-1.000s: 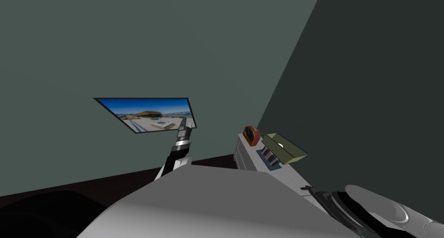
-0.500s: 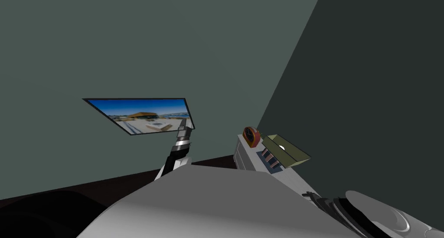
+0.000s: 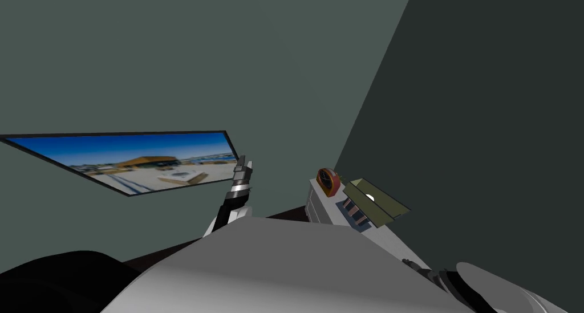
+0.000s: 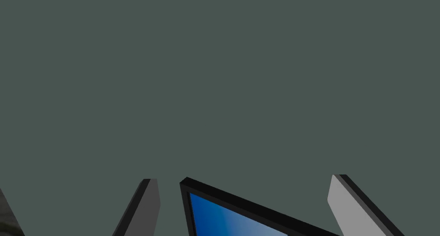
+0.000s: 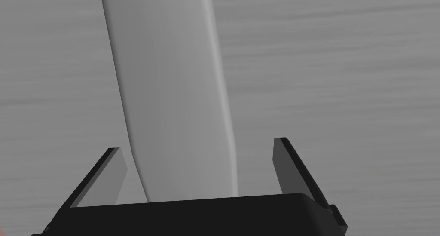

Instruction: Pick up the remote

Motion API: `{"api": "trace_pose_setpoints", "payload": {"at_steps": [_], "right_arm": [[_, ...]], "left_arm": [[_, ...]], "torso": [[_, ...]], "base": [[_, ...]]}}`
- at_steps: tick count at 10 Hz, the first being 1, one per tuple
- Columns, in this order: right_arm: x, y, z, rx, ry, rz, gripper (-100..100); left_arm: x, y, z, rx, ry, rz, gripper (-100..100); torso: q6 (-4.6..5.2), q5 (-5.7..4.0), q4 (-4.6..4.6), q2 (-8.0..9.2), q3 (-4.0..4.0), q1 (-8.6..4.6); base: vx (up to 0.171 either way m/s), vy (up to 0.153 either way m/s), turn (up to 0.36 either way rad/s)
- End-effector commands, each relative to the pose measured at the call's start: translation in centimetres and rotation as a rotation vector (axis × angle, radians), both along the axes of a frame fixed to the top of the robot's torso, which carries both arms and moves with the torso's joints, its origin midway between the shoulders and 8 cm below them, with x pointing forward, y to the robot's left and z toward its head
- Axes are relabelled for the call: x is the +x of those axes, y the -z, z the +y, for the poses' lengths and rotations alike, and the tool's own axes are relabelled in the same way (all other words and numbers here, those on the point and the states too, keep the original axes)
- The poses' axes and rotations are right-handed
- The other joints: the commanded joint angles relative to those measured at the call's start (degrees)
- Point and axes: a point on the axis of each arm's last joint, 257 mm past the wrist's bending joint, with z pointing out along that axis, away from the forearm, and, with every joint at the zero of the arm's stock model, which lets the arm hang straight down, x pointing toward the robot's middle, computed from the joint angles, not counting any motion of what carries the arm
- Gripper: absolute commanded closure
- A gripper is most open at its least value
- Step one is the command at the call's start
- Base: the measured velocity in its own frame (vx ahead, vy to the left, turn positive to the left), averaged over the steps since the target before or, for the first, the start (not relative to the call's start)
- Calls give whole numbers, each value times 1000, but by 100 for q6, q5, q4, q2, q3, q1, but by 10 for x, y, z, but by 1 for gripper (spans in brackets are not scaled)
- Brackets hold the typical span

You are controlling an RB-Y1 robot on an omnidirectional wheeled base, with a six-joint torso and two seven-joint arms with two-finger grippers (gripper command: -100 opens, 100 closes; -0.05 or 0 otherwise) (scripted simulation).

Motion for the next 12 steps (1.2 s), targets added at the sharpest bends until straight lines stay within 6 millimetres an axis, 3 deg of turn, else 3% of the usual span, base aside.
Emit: {"api": "trace_pose_setpoints", "payload": {"at_steps": [1,5,6,7,10,11,12], "right_arm": [[0,0,0,0,0,0,100],[1,0,0,0,0,-1,100],[1,0,0,1,0,-1,0],[8,-6,-8,-1,27,1,100],[21,-19,-20,-1,74,2,100],[20,-15,-18,-4,61,-1,100],[20,-16,-18,-3,64,0,0]], "left_arm": [[0,0,0,0,0,0,0],[0,0,0,0,0,0,0],[0,0,0,0,0,0,0],[0,0,0,0,0,0,0],[0,0,0,0,0,0,0],[0,0,0,0,0,0,0],[0,0,0,0,0,0,0]], "torso": [[0,0,0,0,0,0],[4,-2,2,15,9,-10],[4,-2,2,16,9,-10],[4,-2,2,16,9,-10],[-2,-1,10,54,30,-18],[0,2,12,64,36,0],[9,1,10,48,29,-1]], "base": [[7,5,16],[0,0,0],[0,0,0],[-67,-23,229],[-132,-8,186],[-68,21,38],[-10,3,-11]]}}
